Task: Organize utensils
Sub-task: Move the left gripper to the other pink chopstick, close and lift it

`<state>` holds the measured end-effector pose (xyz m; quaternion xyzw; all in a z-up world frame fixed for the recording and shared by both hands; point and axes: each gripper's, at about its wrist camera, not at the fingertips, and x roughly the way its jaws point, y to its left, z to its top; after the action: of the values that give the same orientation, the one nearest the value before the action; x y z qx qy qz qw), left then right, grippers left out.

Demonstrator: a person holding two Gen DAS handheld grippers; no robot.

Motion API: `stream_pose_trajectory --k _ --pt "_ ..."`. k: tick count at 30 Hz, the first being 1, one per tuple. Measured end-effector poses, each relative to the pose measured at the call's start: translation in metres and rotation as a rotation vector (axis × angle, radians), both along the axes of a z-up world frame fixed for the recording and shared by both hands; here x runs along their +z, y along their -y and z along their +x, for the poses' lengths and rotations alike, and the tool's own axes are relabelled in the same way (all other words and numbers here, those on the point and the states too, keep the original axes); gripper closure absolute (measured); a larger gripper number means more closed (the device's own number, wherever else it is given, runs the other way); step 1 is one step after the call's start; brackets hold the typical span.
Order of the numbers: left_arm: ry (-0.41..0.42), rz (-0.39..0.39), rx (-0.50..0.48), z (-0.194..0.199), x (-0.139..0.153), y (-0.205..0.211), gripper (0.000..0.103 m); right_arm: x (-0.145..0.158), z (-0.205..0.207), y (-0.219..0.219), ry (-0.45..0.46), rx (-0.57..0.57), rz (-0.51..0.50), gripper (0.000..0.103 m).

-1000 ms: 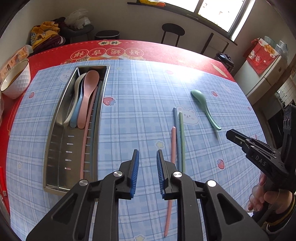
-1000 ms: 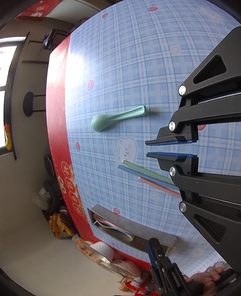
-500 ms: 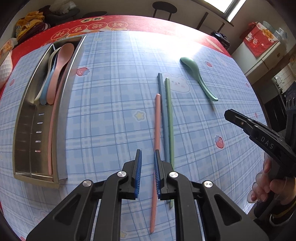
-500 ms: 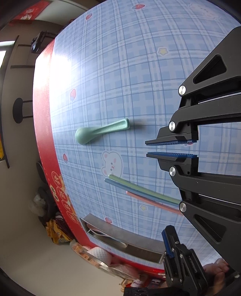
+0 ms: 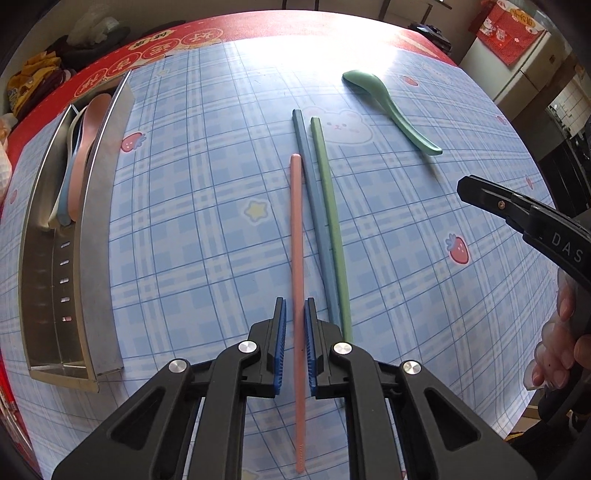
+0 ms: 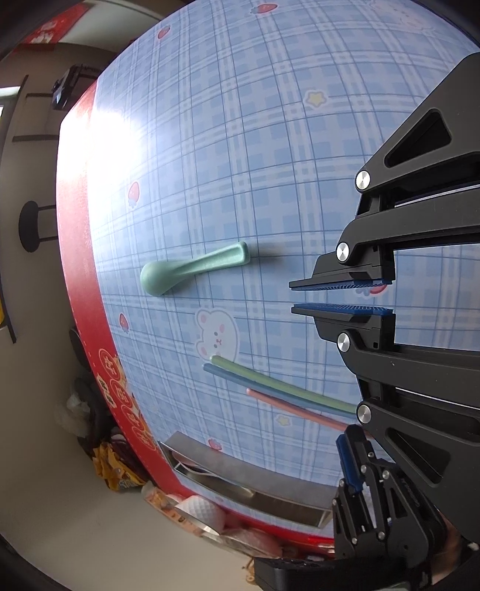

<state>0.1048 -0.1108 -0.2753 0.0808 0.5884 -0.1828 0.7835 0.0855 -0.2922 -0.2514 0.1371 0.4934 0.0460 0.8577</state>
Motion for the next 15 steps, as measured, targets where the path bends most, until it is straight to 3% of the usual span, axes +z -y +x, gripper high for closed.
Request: stream_pose_trajectory --k 4,15 --pt "0.007 0.006 -0.001 0.002 -0.001 0.001 0.095 -0.002 0.0 0.001 -0.008 -0.009 0.0 0.095" --pt "-0.006 -0.085 0.035 0.004 -0.002 -0.016 0.097 -0.003 0.004 -0.01 -0.013 0.023 0.003 0.095"
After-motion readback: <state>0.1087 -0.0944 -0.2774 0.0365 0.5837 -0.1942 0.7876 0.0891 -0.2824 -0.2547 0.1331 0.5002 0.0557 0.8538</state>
